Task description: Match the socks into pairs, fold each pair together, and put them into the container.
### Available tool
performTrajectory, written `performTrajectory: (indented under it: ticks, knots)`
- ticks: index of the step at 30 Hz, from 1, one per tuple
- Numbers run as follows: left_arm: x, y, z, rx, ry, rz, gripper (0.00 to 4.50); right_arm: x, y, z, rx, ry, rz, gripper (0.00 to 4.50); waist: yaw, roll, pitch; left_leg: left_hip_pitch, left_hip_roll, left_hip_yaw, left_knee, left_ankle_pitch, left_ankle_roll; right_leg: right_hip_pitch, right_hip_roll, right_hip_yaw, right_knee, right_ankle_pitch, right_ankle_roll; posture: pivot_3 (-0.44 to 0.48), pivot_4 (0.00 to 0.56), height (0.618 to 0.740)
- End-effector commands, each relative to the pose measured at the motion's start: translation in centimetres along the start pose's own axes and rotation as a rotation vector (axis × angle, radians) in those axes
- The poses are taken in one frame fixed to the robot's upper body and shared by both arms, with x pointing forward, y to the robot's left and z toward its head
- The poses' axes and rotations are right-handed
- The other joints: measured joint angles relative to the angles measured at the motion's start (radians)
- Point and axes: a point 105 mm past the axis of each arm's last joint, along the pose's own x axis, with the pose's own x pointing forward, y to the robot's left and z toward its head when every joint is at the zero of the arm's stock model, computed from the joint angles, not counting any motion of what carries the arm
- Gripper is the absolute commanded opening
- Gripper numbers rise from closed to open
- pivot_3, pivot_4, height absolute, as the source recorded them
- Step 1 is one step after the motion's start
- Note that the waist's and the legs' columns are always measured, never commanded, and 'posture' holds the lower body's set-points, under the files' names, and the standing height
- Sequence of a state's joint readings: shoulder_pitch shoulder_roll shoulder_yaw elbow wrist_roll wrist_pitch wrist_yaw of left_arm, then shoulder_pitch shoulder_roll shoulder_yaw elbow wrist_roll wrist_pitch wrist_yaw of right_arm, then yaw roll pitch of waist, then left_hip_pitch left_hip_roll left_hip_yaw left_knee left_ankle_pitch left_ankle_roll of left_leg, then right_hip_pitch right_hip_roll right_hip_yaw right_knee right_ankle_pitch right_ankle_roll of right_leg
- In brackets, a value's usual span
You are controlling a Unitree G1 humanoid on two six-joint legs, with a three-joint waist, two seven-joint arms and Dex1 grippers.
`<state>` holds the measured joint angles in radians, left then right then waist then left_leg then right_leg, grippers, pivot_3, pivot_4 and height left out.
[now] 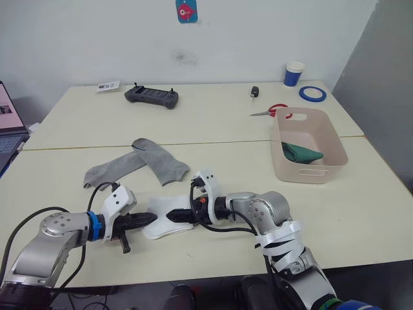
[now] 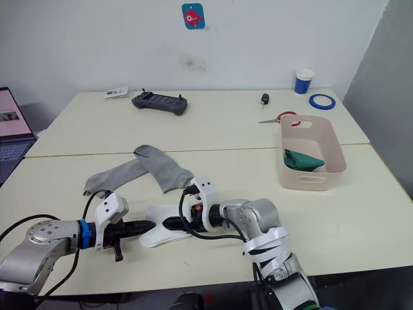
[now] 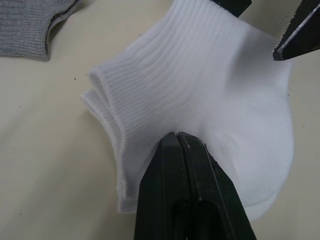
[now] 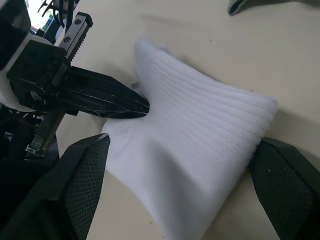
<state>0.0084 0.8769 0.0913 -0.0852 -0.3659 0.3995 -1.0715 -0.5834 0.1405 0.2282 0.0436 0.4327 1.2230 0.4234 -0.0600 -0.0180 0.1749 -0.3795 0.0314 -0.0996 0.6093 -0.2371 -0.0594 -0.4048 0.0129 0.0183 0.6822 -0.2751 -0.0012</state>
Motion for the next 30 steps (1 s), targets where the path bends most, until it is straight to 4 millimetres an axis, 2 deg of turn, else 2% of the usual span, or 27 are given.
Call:
performTrajectory:
  ticks: [1, 7, 11, 13, 18, 22, 25, 30]
  knots:
    - [0.2, -0.2, -0.9, -0.020, 0.019, 0.002, 0.00, 2.0, 3.7, 1.1, 0.004, -0.020, 0.112, 3.83, 0.000, 0.000, 0.000, 0.000, 0.000, 0.000, 0.000, 0.000, 0.000, 0.000, 0.000, 0.000, 0.000, 0.000, 0.000, 0.000, 0.150, 0.740]
    - [0.1, -0.1, -0.7, -0.031, -0.002, 0.009, 0.00, 2.6, 4.3, 1.0, -0.004, -0.022, 0.125, 1.60, 0.000, 0.000, 0.000, -0.001, 0.000, 0.000, 0.000, 0.000, 0.000, -0.001, 0.000, 0.000, -0.001, 0.000, -0.001, 0.000, 0.150, 0.740]
    - [0.1, 0.0, 0.2, -0.040, -0.045, 0.015, 0.00, 2.6, 4.3, 1.4, -0.010, -0.046, 0.126, 0.14, 0.000, 0.000, 0.000, -0.001, 0.000, 0.000, -0.001, 0.000, 0.000, -0.001, 0.000, 0.000, -0.001, 0.000, -0.001, 0.000, 0.150, 0.740]
    - [0.0, 0.1, 0.8, -0.048, -0.072, 0.016, 0.00, 2.1, 4.1, 1.8, -0.025, -0.068, 0.121, 0.04, 0.000, 0.000, 0.000, -0.001, 0.000, 0.000, 0.000, 0.000, 0.000, 0.000, 0.000, 0.000, -0.001, 0.000, 0.000, 0.000, 0.150, 0.740]
    - [-0.3, 1.0, 3.4, -0.046, -0.179, 0.049, 0.00, -1.3, 2.7, 3.4, -0.157, -0.160, 0.076, 0.04, 0.003, 0.000, 0.001, -0.004, 0.000, -0.002, 0.000, 0.000, 0.000, -0.002, 0.000, -0.001, -0.001, 0.000, 0.000, 0.000, 0.150, 0.740]
    - [0.0, 0.6, 6.3, -0.083, -0.261, -0.005, 0.00, -5.1, 2.0, 4.1, -0.208, -0.235, 0.069, 0.04, 0.013, -0.002, 0.002, -0.007, -0.001, -0.003, 0.000, 0.000, 0.000, -0.002, 0.000, -0.002, -0.003, 0.000, 0.000, 0.000, 0.150, 0.740]
    - [0.7, -0.8, 9.6, -0.049, -0.333, -0.088, 0.58, -8.4, 1.5, 4.6, -0.235, -0.301, 0.044, 0.00, 0.012, -0.002, 0.004, -0.007, -0.001, -0.002, 0.000, 0.000, 0.000, -0.002, -0.001, -0.002, -0.004, 0.000, 0.001, 0.000, 0.150, 0.740]
    - [1.2, -3.2, 14.2, 0.054, -0.396, -0.232, 2.13, -13.6, 1.1, 4.6, -0.253, -0.414, -0.033, 0.00, 0.012, -0.003, 0.005, -0.007, -0.001, -0.004, 0.000, 0.000, 0.000, -0.002, 0.000, -0.002, -0.003, -0.001, 0.001, 0.000, 0.150, 0.740]
